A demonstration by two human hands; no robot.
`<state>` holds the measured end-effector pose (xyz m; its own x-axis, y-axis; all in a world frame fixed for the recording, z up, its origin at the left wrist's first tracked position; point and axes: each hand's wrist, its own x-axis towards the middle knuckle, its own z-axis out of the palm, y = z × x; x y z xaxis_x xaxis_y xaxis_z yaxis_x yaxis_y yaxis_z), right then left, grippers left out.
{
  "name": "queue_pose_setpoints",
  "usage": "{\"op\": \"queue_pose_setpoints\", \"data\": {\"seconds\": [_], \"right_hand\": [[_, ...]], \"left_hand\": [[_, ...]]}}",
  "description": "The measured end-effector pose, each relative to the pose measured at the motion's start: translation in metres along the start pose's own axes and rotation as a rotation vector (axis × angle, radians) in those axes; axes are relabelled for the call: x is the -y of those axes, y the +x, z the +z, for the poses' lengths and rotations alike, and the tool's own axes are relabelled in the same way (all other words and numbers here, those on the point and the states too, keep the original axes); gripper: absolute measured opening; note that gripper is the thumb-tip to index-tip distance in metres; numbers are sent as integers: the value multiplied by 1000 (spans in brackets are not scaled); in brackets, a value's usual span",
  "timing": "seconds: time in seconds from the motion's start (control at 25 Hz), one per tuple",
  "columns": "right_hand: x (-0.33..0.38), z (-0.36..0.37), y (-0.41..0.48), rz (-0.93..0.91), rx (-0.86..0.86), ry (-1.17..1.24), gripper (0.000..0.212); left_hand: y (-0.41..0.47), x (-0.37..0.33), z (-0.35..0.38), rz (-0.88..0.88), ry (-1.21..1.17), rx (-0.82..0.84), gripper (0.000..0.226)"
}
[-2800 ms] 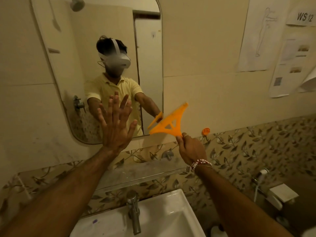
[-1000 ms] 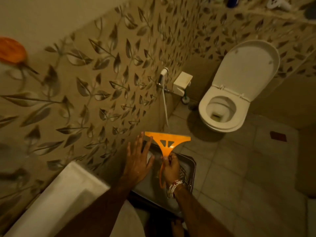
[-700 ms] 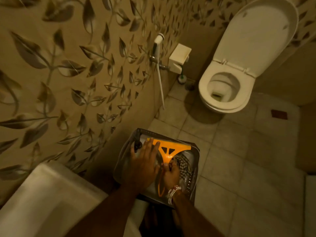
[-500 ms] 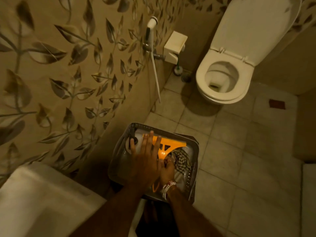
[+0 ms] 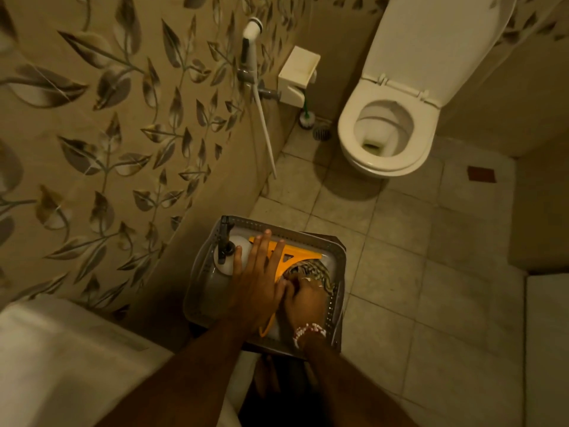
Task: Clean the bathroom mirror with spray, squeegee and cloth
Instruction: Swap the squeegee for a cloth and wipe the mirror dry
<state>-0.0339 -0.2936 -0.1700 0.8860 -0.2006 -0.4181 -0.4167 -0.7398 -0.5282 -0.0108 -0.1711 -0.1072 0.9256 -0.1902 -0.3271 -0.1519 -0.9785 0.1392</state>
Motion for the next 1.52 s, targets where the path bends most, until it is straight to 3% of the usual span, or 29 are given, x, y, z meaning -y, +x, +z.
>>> {"op": "queue_pose_setpoints", "data": {"seconds": [0.12, 0.24, 0.52, 0.84, 0.96, 1.12, 1.24, 1.52], "right_hand": [[-10, -3, 12, -84, 13, -335, 55], [-18, 0, 22, -49, 166, -377, 76], [-20, -15, 24, -8, 110, -322, 42], [15, -94, -11, -169, -136, 119, 41], [59, -135, -9, -321, -179, 218, 39], [139, -196, -8, -525, -215, 343, 38], [208, -239, -13, -669, -239, 411, 36], [400, -339, -109, -1192, -363, 563, 34]], "left_hand": [[2, -1, 5, -12, 26, 19, 78], [6, -2, 13, -29, -29, 23, 77], [4, -8, 16, -4, -154, -87, 75], [-22, -26, -59, 7, -102, -203, 72], [-25, -28, -116, -26, -43, -279, 72], [-39, -24, -211, -50, 107, -579, 70], [-56, -7, -293, -87, 168, -704, 72], [-180, 59, -487, -265, 473, -1097, 74]]}}
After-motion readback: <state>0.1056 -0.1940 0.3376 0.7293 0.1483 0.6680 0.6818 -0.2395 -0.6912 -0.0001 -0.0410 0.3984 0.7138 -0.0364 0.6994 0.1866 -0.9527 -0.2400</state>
